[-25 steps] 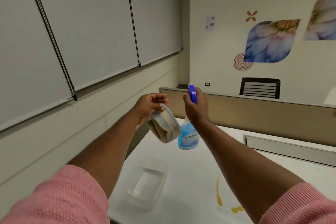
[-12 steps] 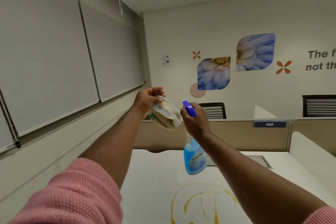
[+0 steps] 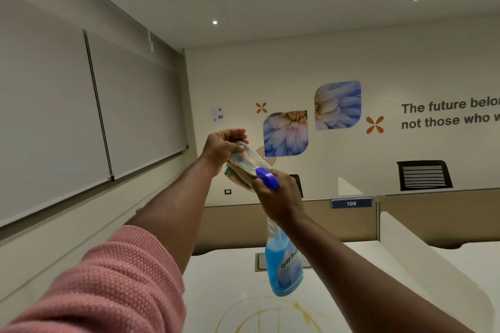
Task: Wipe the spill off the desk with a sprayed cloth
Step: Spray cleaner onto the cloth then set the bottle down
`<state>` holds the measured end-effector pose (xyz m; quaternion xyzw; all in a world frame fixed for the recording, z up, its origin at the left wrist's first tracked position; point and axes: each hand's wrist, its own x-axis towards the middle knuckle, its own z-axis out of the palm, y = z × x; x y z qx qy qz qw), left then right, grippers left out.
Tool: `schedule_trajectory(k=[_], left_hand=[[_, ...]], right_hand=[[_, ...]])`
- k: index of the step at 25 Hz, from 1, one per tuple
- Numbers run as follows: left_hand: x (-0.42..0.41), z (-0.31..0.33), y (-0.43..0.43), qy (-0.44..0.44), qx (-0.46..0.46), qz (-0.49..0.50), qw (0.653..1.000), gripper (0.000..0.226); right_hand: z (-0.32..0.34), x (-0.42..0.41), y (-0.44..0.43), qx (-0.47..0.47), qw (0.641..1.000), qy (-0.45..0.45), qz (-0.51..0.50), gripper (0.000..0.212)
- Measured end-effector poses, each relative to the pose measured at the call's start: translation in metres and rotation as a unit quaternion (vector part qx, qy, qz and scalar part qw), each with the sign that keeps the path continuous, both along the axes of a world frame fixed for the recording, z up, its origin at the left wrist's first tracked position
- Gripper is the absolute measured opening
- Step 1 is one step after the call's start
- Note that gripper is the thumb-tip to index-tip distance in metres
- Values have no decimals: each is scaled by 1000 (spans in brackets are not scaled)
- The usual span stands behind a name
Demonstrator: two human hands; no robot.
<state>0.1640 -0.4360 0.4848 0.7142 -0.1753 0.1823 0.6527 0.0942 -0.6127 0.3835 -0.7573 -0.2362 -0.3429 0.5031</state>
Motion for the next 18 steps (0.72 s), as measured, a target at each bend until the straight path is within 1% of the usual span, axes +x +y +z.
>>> schedule_trajectory(k=[4,7,13,16,18], left_hand=[[0,8,-15,-2,12,-15,1000,42],[-3,13,-17,-5,13,-16,1000,42],[-6,16,-12,-12,13,-17,1000,42],[-5,19,-8,-17,16,-12,1000,40],[-5,21,-5,-19,17,-8,1000,39]], right_hand=[[10,-8,-3,3,1000,15,-18,52],[15,-11,-1,-13,999,12,-41,54],[15,-13,-1,-35,997,10,-73,41],[15,-10,-3,-32,995,1,-92,31],[13,-7,-5,-22,995,16,-96,31]])
